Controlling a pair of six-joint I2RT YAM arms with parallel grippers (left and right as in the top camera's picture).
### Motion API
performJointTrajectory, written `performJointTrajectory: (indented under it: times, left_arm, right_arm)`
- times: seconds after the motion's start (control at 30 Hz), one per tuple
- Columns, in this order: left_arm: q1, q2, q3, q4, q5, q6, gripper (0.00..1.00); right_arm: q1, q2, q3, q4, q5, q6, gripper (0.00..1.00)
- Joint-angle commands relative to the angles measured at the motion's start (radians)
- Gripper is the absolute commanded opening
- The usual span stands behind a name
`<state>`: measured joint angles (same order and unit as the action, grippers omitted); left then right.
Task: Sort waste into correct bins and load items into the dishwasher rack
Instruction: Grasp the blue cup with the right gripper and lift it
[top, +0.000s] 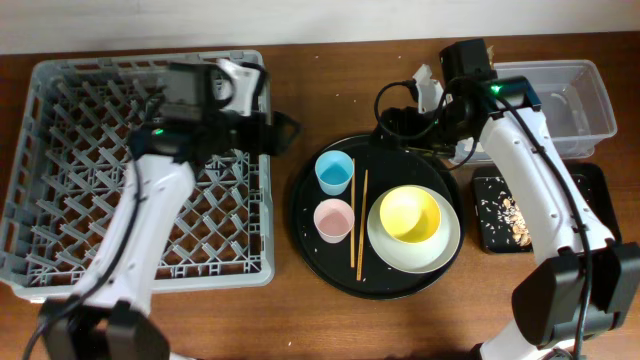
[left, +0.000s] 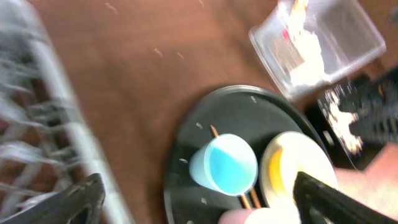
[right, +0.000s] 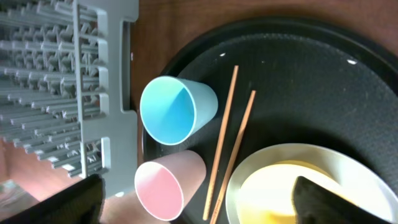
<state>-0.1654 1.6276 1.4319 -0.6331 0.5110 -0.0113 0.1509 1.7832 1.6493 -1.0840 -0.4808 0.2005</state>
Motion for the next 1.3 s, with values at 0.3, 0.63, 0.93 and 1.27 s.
performJointTrajectory:
  times: [0.3, 0.63, 0.93, 1.27]
  left_arm:
    - [0.109, 0.055, 0.050, -0.060, -0.093, -0.033, 0.98]
    - [0.130, 0.055, 0.050, -0.060, 0.021, -0.033, 0.99]
    - [0.258, 0.055, 0.050, 0.143, 1.063, -0.084, 0.99]
    - [0.101, 0.055, 0.050, 0.180, 1.063, -0.090, 0.56]
  right_arm:
    - [0.198, 0.267, -0.006, 0.169, 0.231, 0.070, 0.39]
    - [0.139, 0.196, 0.022, 0.200, -0.001, 0.058, 0.04]
    - [0.064, -0.016, 0.023, 0.578, -0.775, 0.019, 0.05]
    - [0.230, -0.010, 0.023, 0.725, -0.381, 0.130, 0.04]
